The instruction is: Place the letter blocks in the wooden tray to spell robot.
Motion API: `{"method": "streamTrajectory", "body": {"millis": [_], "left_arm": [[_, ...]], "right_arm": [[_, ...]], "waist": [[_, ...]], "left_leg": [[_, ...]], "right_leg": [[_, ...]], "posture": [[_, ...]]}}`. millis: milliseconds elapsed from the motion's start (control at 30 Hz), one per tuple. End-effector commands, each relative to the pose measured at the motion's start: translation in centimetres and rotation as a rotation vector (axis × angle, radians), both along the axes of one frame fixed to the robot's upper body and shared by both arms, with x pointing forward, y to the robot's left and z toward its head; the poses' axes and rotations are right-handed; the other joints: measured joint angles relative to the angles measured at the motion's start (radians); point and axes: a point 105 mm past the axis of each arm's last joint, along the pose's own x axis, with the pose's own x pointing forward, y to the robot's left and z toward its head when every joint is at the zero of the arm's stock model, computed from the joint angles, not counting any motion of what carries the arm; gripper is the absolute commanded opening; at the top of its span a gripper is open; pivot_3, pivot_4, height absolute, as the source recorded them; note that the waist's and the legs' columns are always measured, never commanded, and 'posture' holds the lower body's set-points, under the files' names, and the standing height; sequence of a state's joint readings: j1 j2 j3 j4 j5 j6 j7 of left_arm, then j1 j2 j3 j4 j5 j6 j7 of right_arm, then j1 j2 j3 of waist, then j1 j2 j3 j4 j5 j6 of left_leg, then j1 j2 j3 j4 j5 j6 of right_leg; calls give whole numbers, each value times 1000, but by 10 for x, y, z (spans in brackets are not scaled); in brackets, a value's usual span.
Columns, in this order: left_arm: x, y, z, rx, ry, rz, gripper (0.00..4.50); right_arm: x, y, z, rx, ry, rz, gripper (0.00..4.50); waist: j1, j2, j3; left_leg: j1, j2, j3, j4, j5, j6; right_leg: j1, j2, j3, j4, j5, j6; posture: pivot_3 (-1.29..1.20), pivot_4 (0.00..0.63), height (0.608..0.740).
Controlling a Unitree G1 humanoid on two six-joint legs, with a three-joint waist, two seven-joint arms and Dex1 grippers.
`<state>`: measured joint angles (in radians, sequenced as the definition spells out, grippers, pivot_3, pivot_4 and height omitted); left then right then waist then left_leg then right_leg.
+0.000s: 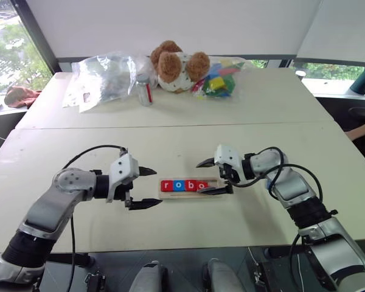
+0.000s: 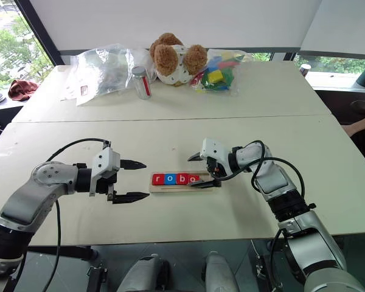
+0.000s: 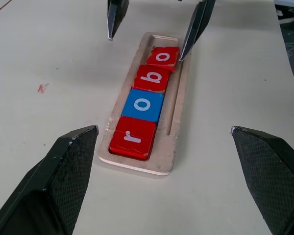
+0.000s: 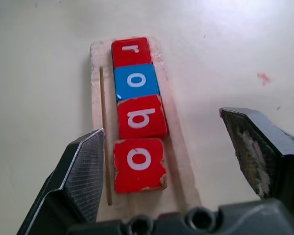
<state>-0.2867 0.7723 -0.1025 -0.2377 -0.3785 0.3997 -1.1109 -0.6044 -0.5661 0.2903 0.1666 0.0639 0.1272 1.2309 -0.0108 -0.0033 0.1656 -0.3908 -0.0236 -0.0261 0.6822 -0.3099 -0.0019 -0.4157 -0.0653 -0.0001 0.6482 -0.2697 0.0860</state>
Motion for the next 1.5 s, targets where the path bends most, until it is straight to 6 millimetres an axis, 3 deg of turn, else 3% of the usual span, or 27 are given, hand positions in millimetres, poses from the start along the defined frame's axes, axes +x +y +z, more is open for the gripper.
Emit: {"method": "streamTrajectory", "body": {"millis": [33, 467, 1233, 1367, 1500], "left_arm": [[2, -3, 8, -3, -48, -20, 4500], [4, -6, 7, -8, -52, -28, 4500], [6, -11, 8, -22, -58, -30, 4500], [6, -11, 10, -26, -60, -33, 4500], [2, -17, 20, -71, -65, -45, 4500]], "right_arm": [[-3, -2, 6, 19, -29, -3, 4140], [3, -11, -5, -41, -49, -27, 4140], [10, -7, 2, -26, -105, -31, 4140], [3, -13, 16, -1, -132, -46, 4140], [-3, -30, 50, 112, -144, -218, 4140]], "waist": [[0, 0, 0], [-1, 0, 0], [-1, 0, 0], [0, 0, 0], [5, 0, 0]], "left_leg": [[0, 0, 0, 0, 0, 0], [0, 0, 0, 0, 0, 0], [0, 0, 0, 0, 0, 0], [0, 0, 0, 0, 0, 0], [-1, 0, 0, 0, 0, 0]], "right_leg": [[0, 0, 0, 0, 0, 0], [0, 0, 0, 0, 0, 0], [0, 0, 0, 0, 0, 0], [0, 0, 0, 0, 0, 0], [-1, 0, 0, 0, 0, 0]], "posture": [[0, 150, 740], [0, 150, 740], [0, 150, 740], [0, 150, 740], [0, 150, 740]]}}
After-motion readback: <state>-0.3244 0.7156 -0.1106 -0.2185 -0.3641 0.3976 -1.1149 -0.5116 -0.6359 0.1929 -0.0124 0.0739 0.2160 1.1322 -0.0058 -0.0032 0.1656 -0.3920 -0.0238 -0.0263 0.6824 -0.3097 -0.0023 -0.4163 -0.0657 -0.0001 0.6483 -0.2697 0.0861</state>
